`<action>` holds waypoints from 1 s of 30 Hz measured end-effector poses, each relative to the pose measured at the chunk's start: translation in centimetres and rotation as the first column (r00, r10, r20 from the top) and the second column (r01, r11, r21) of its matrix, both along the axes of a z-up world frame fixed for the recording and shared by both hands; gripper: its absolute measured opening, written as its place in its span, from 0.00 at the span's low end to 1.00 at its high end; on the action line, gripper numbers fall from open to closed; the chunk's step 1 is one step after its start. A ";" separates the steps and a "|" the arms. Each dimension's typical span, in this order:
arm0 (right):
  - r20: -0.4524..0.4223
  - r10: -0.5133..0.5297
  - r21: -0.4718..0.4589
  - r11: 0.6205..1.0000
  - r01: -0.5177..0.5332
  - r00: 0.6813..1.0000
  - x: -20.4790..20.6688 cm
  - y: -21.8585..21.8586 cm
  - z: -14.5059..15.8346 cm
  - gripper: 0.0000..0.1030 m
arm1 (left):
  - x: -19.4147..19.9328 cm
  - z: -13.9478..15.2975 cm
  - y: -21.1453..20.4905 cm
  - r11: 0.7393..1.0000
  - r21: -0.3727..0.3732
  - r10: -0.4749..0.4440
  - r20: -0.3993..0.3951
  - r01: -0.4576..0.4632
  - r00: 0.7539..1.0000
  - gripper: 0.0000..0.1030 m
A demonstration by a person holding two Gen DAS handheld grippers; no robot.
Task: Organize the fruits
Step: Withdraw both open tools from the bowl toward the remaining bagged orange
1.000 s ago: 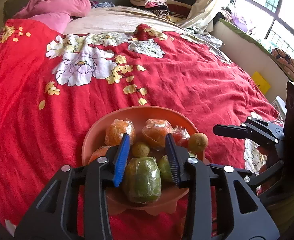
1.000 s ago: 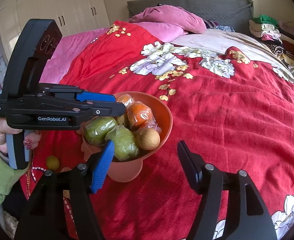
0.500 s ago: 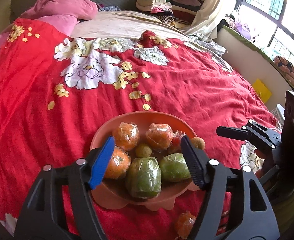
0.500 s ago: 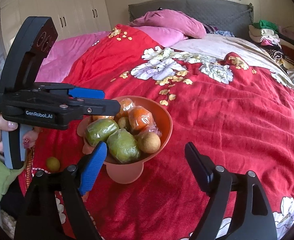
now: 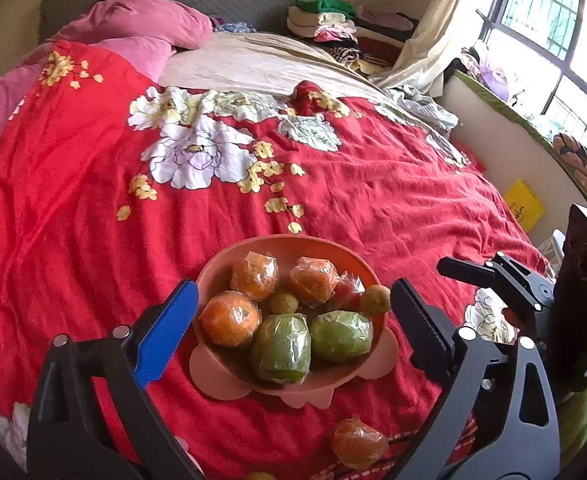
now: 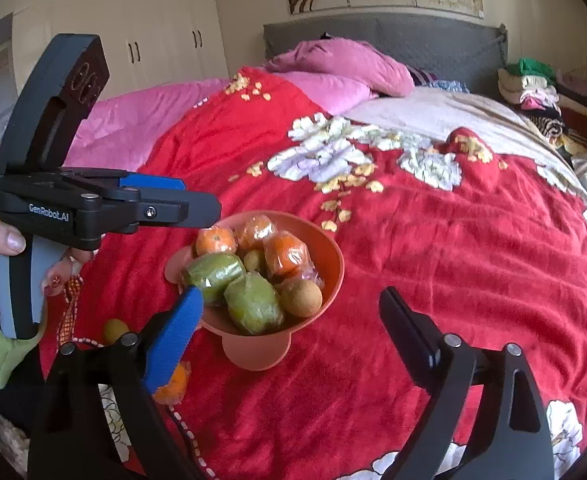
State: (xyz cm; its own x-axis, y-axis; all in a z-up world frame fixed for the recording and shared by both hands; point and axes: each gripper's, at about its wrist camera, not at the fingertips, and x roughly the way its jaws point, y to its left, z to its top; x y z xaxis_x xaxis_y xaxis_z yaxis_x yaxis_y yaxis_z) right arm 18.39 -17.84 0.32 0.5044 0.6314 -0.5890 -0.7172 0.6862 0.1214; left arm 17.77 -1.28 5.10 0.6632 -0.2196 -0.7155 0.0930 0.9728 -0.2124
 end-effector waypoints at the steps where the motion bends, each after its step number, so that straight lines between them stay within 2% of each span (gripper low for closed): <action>1: 0.005 -0.001 0.004 1.000 0.001 1.000 -0.1 0.0 0.1 0.90 | -0.1 0.1 0.0 1.000 -0.003 0.003 0.003 -0.003 1.000 0.90; 14: 0.039 -0.010 0.061 0.998 0.007 0.999 -1.7 -1.3 1.9 0.95 | -2.7 1.8 0.5 0.998 0.011 0.064 0.036 -0.064 0.997 0.91; 30: 0.068 0.019 -0.007 1.000 -0.018 0.998 -6.0 0.1 2.1 0.96 | -7.0 1.9 1.8 0.988 0.069 0.136 0.060 -0.140 0.989 0.91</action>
